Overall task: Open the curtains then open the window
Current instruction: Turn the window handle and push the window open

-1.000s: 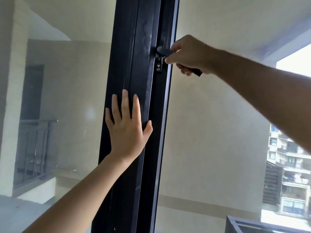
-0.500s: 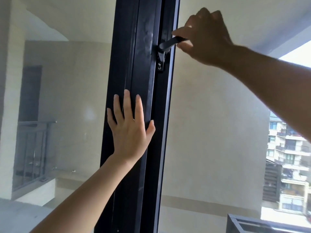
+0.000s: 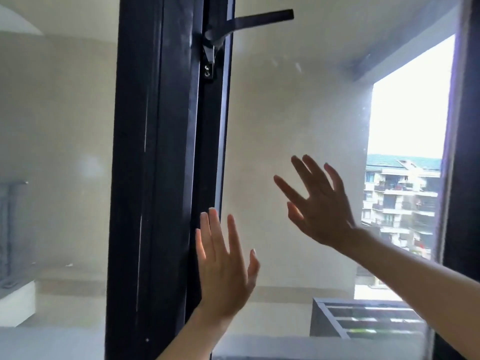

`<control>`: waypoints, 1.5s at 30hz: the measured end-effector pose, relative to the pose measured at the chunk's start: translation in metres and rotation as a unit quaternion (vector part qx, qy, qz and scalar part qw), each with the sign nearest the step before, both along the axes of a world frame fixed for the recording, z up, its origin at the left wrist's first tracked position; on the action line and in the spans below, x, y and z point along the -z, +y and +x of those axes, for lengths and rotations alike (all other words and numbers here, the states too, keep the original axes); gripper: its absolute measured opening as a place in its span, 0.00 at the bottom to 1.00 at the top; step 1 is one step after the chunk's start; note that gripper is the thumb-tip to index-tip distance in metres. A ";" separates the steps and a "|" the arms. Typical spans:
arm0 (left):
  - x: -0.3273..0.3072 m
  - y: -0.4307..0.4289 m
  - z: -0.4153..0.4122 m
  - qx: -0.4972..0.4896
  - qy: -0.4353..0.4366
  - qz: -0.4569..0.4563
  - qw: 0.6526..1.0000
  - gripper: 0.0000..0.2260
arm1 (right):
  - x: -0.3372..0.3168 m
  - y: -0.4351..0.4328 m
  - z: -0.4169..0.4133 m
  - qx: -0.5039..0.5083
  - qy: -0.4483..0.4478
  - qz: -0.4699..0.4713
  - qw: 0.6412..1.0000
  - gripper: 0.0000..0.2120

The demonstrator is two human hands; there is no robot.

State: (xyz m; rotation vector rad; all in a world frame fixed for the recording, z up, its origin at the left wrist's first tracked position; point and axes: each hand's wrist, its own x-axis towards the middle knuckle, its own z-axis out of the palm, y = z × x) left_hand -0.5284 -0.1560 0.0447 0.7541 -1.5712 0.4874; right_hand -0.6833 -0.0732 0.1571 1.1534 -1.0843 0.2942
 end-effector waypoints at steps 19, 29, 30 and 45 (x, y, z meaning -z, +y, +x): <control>0.017 -0.009 -0.009 -0.172 -0.005 0.053 0.984 0.35 | 0.059 -0.008 -0.031 0.005 -0.075 0.031 0.997 0.27; 0.019 -0.015 -0.014 -0.248 -0.042 0.073 0.965 0.39 | 0.057 -0.010 -0.035 -0.028 -0.074 0.033 0.996 0.27; 0.019 -0.015 -0.014 -0.250 -0.039 0.067 0.965 0.39 | 0.057 -0.010 -0.036 -0.032 -0.073 0.033 0.996 0.27; 0.004 -0.022 0.004 -0.133 0.008 -0.089 0.987 0.26 | 0.059 -0.015 -0.037 -0.064 -0.069 0.014 0.995 0.26</control>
